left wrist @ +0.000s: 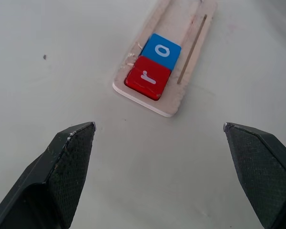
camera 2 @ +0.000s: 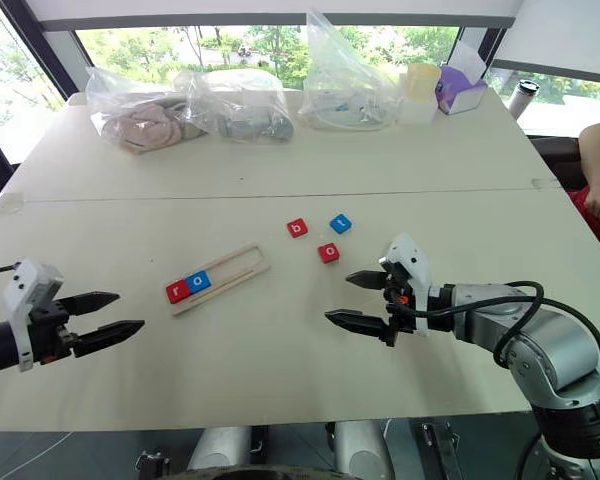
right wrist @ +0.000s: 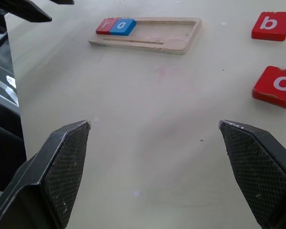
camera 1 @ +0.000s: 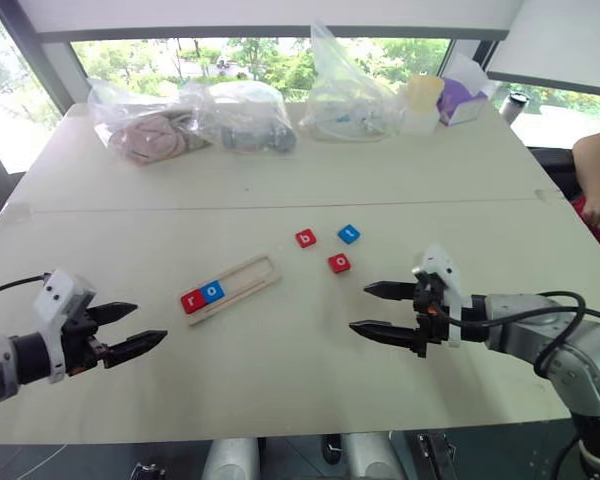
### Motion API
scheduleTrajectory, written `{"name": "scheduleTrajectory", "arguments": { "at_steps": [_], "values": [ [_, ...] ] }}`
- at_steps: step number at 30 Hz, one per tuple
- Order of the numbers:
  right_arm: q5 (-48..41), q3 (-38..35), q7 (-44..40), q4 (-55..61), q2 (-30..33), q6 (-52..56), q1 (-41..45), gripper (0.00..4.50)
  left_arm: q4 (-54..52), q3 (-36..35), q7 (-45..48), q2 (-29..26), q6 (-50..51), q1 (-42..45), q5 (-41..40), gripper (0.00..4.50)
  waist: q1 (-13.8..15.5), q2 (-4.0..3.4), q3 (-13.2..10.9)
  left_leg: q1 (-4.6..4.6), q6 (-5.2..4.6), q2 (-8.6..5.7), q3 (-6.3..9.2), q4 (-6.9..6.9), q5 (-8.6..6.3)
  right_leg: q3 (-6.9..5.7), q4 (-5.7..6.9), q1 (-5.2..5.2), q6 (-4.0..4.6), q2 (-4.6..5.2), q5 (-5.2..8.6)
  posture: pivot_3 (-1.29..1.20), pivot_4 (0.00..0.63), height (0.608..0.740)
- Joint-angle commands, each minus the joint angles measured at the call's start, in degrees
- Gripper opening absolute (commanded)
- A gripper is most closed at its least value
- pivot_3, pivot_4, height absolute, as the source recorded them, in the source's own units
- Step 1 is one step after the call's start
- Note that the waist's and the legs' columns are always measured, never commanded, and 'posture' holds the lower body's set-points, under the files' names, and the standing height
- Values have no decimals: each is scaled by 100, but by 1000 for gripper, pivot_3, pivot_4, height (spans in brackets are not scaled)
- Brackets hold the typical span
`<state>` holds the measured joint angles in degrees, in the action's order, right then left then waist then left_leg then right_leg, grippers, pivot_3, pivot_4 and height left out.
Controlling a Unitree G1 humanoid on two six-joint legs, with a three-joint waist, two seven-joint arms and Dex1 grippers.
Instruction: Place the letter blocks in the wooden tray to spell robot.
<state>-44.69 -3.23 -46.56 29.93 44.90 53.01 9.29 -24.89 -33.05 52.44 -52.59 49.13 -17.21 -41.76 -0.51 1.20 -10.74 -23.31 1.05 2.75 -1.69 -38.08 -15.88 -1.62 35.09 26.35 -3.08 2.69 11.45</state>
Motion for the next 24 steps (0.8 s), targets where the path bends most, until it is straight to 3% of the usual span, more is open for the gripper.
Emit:
{"name": "scheduleTrajectory", "arguments": {
  "at_steps": [1, 12, 17, 20, 24],
  "values": [
    [-46, -35, -51, 10, -12, -79, 88, 4443, -149, -186, -50, -21, 82, 50, -137, 4500, -8, 0, 0, 0, 0, 0, 0, -1, 0, 0, 0, 0, 0, 0, 0, 0, 150, 740],
    [-4, -13, -23, -19, -1, -96, 128, 4443, 2, -28, -69, -175, -124, 147, 157, 4500, -9, 1, 0, 0, 0, 1, -2, -10, 0, 1, 4, -3, 12, -2, -8, 0, 150, 740],
    [-53, 106, 10, -165, 223, 398, 605, 4443, 256, 106, 216, -846, -354, 557, 522, 4500, -8, 0, 0, 2, 1, 1, -2, -14, 1, 1, 8, -3, 15, -4, -10, 0, 150, 740],
    [-325, 132, 117, 20, 145, 712, 1054, 4443, 397, 386, 552, -1240, -431, 955, 544, 4500, -9, -2, 0, 4, 6, 1, -1, -16, 5, 1, 8, -1, 17, -5, -11, 0, 150, 740],
    [-484, 240, 355, 434, -88, 814, 1128, 4443, 395, 1147, 594, -1162, -623, 1175, 763, 4500, -12, -7, 4, 6, 6, 2, -2, -8, 4, 2, 9, -1, 25, -5, -18, 0, 150, 740]
  ]
}}
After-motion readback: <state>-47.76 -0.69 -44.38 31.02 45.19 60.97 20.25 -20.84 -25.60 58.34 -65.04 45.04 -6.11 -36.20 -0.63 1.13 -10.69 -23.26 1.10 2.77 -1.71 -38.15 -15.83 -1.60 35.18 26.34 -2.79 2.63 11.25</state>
